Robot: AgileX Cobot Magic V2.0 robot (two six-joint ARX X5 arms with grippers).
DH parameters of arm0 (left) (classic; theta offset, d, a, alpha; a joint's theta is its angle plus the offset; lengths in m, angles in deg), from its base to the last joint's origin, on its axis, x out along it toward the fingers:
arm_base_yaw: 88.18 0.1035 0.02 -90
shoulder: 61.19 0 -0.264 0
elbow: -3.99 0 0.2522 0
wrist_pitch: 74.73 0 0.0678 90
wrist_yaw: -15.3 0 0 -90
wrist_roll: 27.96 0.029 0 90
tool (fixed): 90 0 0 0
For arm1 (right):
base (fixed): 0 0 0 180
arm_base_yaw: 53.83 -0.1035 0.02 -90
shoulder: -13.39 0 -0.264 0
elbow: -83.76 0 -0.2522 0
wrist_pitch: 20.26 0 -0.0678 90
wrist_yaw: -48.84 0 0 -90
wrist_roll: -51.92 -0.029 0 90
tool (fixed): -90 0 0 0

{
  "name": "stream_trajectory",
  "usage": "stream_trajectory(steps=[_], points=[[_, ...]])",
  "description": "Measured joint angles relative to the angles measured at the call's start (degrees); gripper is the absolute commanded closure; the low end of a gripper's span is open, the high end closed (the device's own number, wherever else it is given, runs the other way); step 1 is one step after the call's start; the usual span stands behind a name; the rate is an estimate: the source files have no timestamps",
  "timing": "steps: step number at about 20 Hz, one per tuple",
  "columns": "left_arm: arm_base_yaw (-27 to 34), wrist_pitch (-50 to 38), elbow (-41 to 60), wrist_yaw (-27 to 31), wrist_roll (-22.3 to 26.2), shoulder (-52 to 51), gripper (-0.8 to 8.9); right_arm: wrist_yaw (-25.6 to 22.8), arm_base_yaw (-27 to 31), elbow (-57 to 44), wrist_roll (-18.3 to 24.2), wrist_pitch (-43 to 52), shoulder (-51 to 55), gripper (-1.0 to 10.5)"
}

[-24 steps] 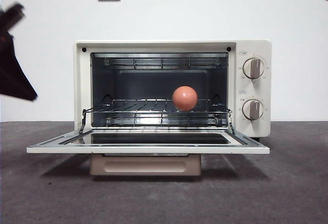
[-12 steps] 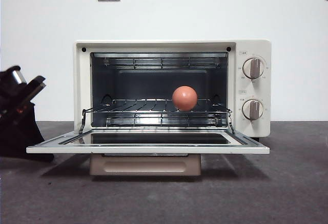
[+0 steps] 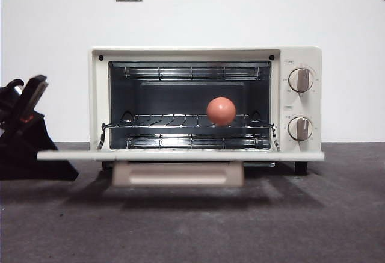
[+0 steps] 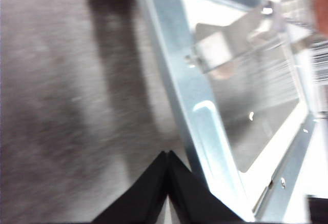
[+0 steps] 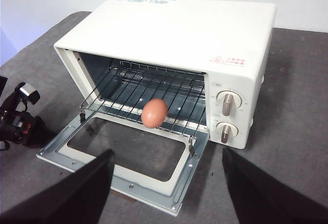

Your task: Eggoven

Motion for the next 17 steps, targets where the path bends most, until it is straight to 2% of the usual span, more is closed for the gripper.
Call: stream_trajectory(steps=[4,7,12,14,17], points=[[-0.24,-6.86,0.00,-4.28,-4.61,0.00,8.07,0.00,0.00,0.00,0.00,-0.04,0.00,6.1],[-0.50,-12.90,-0.02,-4.98,-9.09,0.00,8.07,-0.02,0.00,0.00,-0.02,-0.87,0.00,6.1],[-0.50,-32.11,-0.37,-4.98,-20.22,0.00,8.07,0.00,0.00,0.00,-0.76,-2.38,0.00,6.1],[-0.42,-38.95,-0.57,-2.54,-25.14,0.00,8.07,0.00,0.00,0.00,-1.16,-3.48,0.00,6.1],[-0.17,-43.25,-0.81,-1.84,-29.97,0.00,8.07,0.00,0.00,0.00,-1.36,-4.33,0.00,6.1]])
